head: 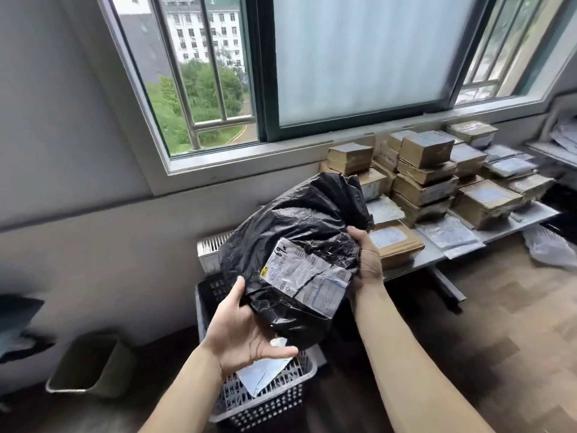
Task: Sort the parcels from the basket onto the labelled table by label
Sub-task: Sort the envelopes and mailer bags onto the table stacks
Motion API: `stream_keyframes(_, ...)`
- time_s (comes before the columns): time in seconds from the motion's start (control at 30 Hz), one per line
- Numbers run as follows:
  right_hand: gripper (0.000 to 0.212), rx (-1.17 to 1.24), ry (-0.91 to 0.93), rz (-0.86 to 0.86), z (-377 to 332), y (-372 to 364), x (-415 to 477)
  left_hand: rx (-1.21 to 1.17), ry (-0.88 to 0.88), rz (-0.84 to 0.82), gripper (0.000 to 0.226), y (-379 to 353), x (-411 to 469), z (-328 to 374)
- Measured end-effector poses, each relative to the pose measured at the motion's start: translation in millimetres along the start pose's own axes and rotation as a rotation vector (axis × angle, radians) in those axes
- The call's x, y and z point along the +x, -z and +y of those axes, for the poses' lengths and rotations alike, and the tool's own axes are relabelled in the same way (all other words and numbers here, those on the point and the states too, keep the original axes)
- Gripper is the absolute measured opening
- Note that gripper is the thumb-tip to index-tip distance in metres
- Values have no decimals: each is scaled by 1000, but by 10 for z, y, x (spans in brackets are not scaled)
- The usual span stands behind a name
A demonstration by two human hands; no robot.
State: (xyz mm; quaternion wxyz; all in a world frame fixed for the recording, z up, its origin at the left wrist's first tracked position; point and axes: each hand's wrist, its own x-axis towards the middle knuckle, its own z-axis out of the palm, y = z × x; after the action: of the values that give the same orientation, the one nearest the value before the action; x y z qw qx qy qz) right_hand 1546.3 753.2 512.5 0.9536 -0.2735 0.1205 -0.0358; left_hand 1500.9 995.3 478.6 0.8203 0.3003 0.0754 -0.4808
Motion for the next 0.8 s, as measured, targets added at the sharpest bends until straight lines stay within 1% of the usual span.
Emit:
stream_keyframes(0.03,33,27,-5,11,-73,85,56,-30,-42,1,96,-107,146,-13)
stream_keyframes(0.07,36,33,-8,17,-163,156,99,-33,-79,34,95,-214,285,-28)
stream_keyframes(0.13,19,38,-18,49,-386,312,202,-23,-177,123,88,-442,509,-12)
stream_keyframes(0.2,36,25,-36,83,-693,530,364,10,-291,278,76,-578,785,69)
stream_keyframes(0.23,40,31,-44,95,-848,621,437,57,-343,364,70,-649,925,108)
stream_keyframes(0.27,39,15,-54,105,-993,722,502,99,-383,431,65,-716,1059,152)
stream_keyframes(0.37,16,-26,-94,106,-1392,996,658,157,-494,528,47,-992,1429,204)
stream_keyframes(0.47,9,-96,-141,99,-1726,1239,851,171,-619,595,36,-1268,1711,255)
stream_keyframes(0.5,27,-130,-165,91,-1826,1306,916,164,-667,613,34,-1331,1797,274)
stream_keyframes(0.53,56,-186,-213,81,-1914,1399,1002,168,-702,628,34,-1376,1880,298)
stream_keyframes(0.57,76,-245,-265,82,-2011,1447,1041,164,-727,643,34,-1406,1957,332)
stream_keyframes(0.6,77,-294,-312,61,-2108,1463,1062,174,-763,664,28,-1421,2029,370)
stream_keyframes(0.63,60,-334,-360,36,-2210,1475,1096,191,-805,683,23,-1469,2088,410)
stream_keyframes(0.67,39,-374,-386,42,-2312,1484,1144,226,-849,706,31,-1511,2136,454)
stream_keyframes(0.7,26,-395,-380,59,-2416,1487,1205,274,-879,723,48,-1542,2191,509)
stream_keyframes(0.73,20,-394,-342,75,-2514,1494,1294,335,-889,733,66,-1591,2245,561)
stream_keyframes(0.77,19,-377,-302,86,-2610,1486,1384,380,-890,723,79,-1654,2296,611)
stream_keyframes(0.8,21,-347,-258,90,-2694,1468,1482,421,-890,709,84,-1711,2353,664)
